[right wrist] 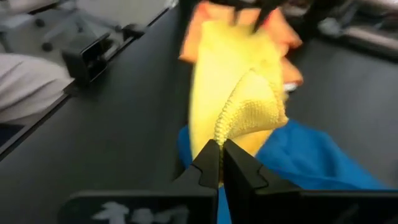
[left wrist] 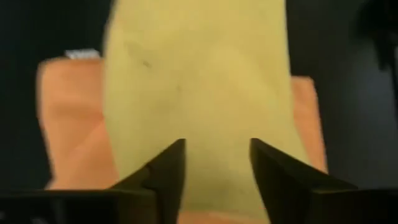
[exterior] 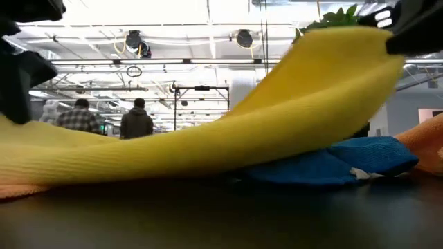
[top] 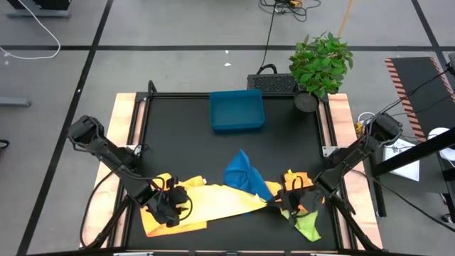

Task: Fold microfiber towels
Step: Fold the yellow microfiber towel

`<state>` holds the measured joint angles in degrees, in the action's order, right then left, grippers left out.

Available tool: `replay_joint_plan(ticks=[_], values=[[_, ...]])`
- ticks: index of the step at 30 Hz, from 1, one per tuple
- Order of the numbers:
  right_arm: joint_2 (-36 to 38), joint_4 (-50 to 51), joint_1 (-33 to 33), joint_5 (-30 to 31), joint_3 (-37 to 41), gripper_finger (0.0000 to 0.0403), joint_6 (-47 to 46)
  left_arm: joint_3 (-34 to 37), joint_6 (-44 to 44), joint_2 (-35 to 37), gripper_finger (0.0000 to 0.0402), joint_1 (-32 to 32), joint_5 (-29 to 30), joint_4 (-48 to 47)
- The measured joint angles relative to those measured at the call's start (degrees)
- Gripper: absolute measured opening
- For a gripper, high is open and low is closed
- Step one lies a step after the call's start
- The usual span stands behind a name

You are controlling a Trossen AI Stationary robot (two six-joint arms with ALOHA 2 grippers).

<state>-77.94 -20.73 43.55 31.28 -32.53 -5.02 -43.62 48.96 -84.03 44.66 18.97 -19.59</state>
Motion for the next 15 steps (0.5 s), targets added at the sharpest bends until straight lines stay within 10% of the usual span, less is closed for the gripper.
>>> replay_joint_plan(ticks=[8, 15], values=[[10.03, -15.59, 1.31, 20.86, 0.0, 0.0, 18.57, 0.0, 3.37, 0.02, 0.0249, 3.14, -3.75, -0.59], [18.89, -27.48, 1.31, 21.17, -0.02, 0.0, 31.75, 0.0, 7.69, -5.57, 0.0217, 4.5, -5.45, -4.53]])
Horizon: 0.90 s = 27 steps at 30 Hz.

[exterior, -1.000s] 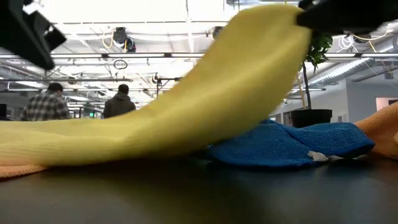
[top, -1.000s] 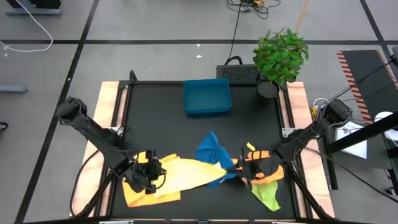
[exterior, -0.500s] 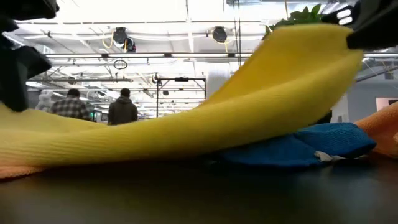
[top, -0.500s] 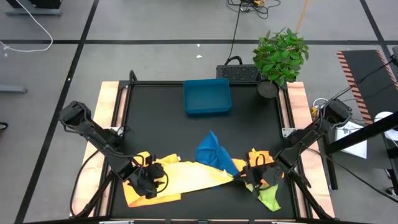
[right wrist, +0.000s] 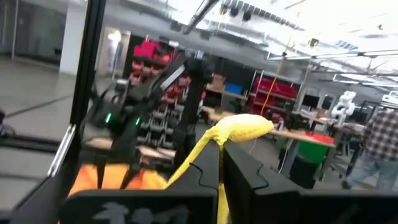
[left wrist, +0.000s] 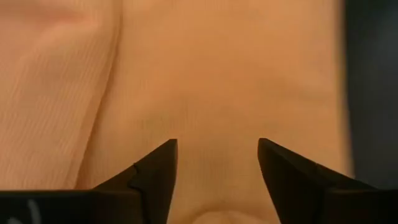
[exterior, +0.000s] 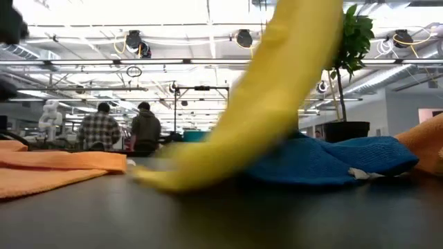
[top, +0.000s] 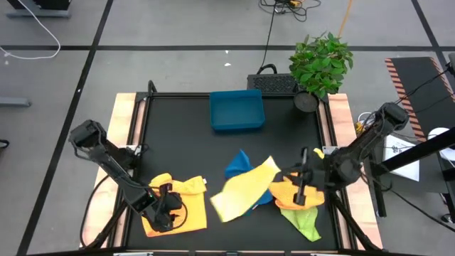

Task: Fold microfiber towels
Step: Fold the yellow microfiber towel

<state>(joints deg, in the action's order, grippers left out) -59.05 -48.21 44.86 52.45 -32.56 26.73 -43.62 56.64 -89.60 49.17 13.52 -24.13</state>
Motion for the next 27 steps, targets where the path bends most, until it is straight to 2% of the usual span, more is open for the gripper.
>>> replay_joint_plan(ticks=[4, 8, 11, 15, 18, 20, 22, 24, 27], values=[[1.44, 0.74, 0.0, -0.06, -0.02, 0.0, 0.13, -0.79, 1.17, -5.17, 0.0187, -2.01, -4.57, -1.9], [0.98, 1.74, 0.02, -0.16, -0.02, 0.0, -0.36, -1.13, 4.2, -5.15, 0.0158, -3.86, -4.03, -8.97], [0.48, 1.76, 0.02, -0.16, -0.02, 0.0, -0.37, -0.13, 7.81, -1.46, 0.0137, -5.52, -0.25, -21.31], [0.44, 1.75, 0.02, -0.18, -0.02, 0.0, -0.49, 0.24, 18.2, 5.35, 0.0111, -8.18, 2.47, -39.88], [0.4, 1.84, 0.03, -0.2, -0.02, 0.0, -0.51, 0.17, 23.13, 9.47, 0.0098, -8.84, 3.78, -46.14], [0.42, 2.02, 0.04, -0.2, -0.02, 0.0, -0.68, 0.11, 22.05, 12.77, 0.0096, -8.74, 5.99, -44.14], [0.4, 2.42, 0.02, -0.22, -0.02, 0.0, -0.72, 0.11, 18.25, 15.01, 0.0096, -8.27, 9.4, -36.64], [0.42, 3.0, 0.04, -0.22, -0.02, 0.0, -0.95, 0.04, 11.14, 16.7, 0.0102, -7.69, 13.5, -25.33], [0.4, 3.66, 0.04, -0.25, -0.02, 0.0, -0.99, -0.03, -5.77, 16.7, 0.0118, -7.11, 16.82, -4.22]])
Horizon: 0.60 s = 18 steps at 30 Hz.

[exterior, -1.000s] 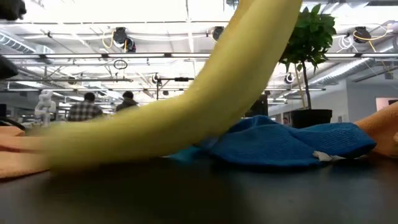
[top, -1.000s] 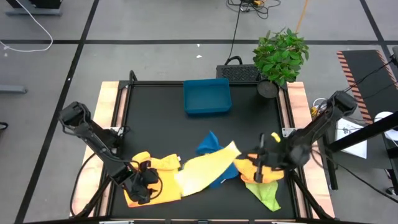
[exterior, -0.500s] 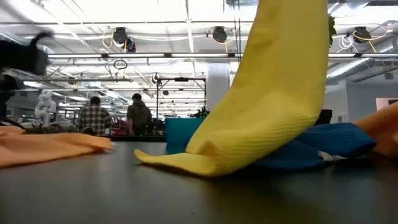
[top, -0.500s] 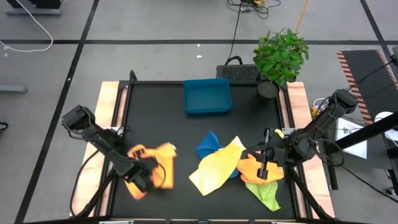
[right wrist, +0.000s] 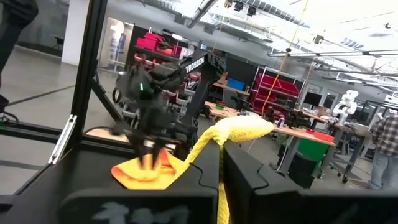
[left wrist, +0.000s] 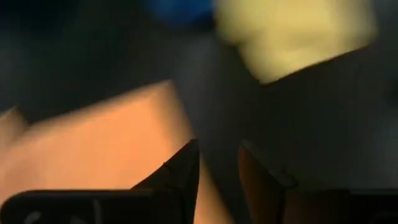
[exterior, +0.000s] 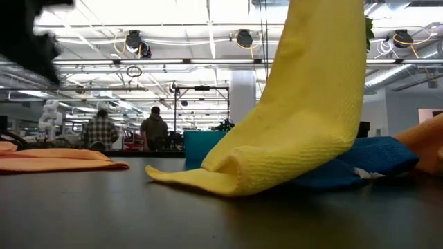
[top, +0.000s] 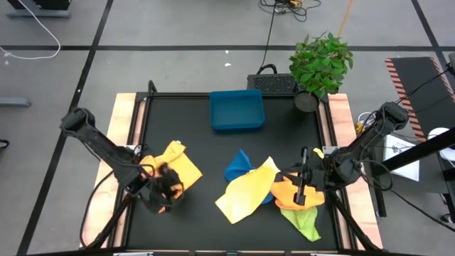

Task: Fold microfiber towels
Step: Fold the yellow microfiber towel

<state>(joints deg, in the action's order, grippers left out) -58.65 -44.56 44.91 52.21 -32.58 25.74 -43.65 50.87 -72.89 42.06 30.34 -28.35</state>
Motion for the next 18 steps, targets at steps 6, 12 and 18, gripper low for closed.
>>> replay_joint_plan(ticks=[6, 12, 18], values=[[0.02, 0.26, 0.0, -0.02, 0.0, 0.0, -1.52, 0.08, -25.09, -8.33, 0.0171, -2.9, 1.28, 28.0], [0.0, 0.72, 0.0, -0.07, 0.0, 0.0, -2.32, 0.05, -28.08, -21.19, 0.0231, -11.21, -0.04, 39.59], [0.0, 1.37, 0.0, -1.98, 0.0, 0.0, -2.34, 0.05, -27.66, -27.78, 0.0263, -20.17, -8.38, 45.38]])
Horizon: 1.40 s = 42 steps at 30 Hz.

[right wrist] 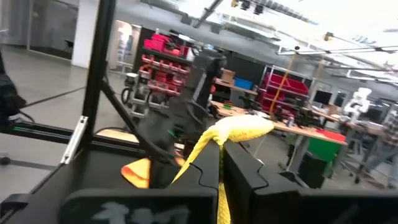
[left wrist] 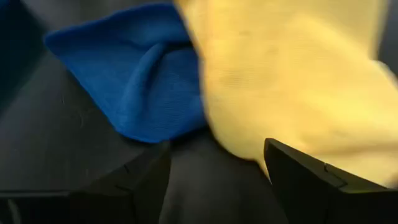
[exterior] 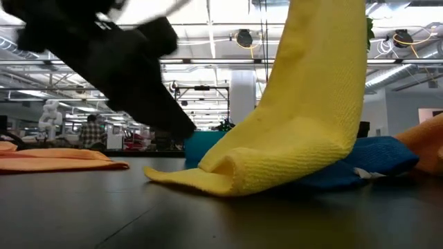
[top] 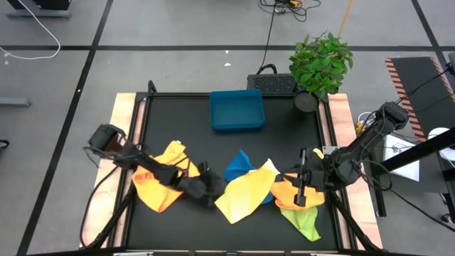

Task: Fold microfiber towels
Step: Fold the yellow microfiber towel

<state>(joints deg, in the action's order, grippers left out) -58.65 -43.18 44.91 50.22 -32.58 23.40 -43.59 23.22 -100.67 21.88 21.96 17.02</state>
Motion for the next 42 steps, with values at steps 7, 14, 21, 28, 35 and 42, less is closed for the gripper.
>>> replay_joint_plan(ticks=[7, 14, 21, 28, 35, 42], values=[[0.0, -0.04, -0.22, -0.99, 0.0, 0.0002, -0.22, -0.02, -0.38, -5.64, 0.0252, -5.61, -15.35, 10.03], [0.0, 0.07, -0.22, -0.99, 0.0, 0.0003, -0.22, -0.09, -1.96, -7.49, 0.0227, -5.79, -16.15, 13.19], [0.0, 0.13, -0.22, -0.99, 0.0, 0.0003, -0.2, -0.09, -4.08, -7.27, 0.0133, -5.35, -16.05, 13.43], [0.0, 0.16, -0.22, -0.95, 0.0, 0.0004, -0.22, -0.75, -4.07, -5.89, 0.001, -5.33, -16.29, 10.26], [0.02, 2.68, -0.22, -0.79, 0.0, 0.0014, -2.8, -1.3, -3.61, 8.22, 0.0005, -3.69, -11.8, -6.25], [-0.05, 15.35, -0.34, -0.74, 0.0, 0.0106, -14.86, -1.29, -1.46, 28.09, 0.0003, 2.13, 0.58, -24.16]])
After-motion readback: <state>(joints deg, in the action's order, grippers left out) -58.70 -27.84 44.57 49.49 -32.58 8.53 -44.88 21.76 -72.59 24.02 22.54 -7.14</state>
